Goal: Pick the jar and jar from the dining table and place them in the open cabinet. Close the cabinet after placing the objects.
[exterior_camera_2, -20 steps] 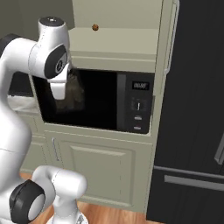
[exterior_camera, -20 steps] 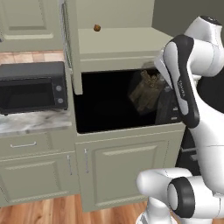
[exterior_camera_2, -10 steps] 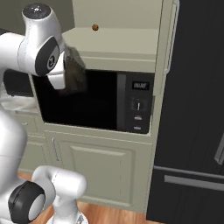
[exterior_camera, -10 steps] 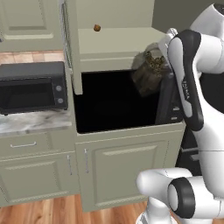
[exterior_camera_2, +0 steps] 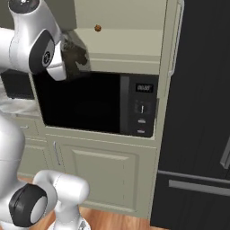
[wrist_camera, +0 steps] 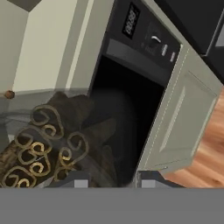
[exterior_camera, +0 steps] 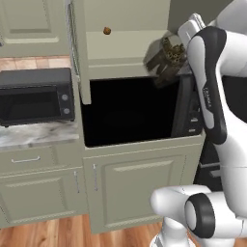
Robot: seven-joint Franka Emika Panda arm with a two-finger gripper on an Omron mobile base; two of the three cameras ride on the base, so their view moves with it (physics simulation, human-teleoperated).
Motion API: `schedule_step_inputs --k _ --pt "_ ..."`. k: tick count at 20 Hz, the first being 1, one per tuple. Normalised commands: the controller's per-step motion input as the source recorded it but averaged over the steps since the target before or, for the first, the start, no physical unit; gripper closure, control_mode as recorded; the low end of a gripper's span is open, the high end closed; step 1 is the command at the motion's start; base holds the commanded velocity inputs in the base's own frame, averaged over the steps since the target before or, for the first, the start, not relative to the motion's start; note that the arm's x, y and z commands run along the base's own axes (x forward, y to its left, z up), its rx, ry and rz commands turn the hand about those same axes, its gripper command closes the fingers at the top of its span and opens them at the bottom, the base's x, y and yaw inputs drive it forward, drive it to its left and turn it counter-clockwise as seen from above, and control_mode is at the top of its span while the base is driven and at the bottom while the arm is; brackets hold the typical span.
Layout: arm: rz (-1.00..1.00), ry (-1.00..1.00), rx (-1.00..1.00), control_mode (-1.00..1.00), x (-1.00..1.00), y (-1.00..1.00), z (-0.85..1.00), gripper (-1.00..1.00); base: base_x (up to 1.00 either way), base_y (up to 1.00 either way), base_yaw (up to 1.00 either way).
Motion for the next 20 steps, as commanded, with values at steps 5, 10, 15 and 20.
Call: schedule_step_inputs --k 5,10,15,20 --pt "0.02 -0.15 -0.01 -1.00 0.01 -0.01 0.20 1.00 0.00 0.00 0.00" --pt "0.00 -0.12 0.00 -1.00 0.10 0.00 0.25 1.00 0.00 0.00 0.00" --pt "-0.02 -0.07 -0.01 -1.00 0.21 0.00 0.25 1.00 0.00 0.00 0.00" --pt "-0.06 -0.01 0.00 -1.00 0.27 0.00 0.12 1.00 0.00 0.00 0.00"
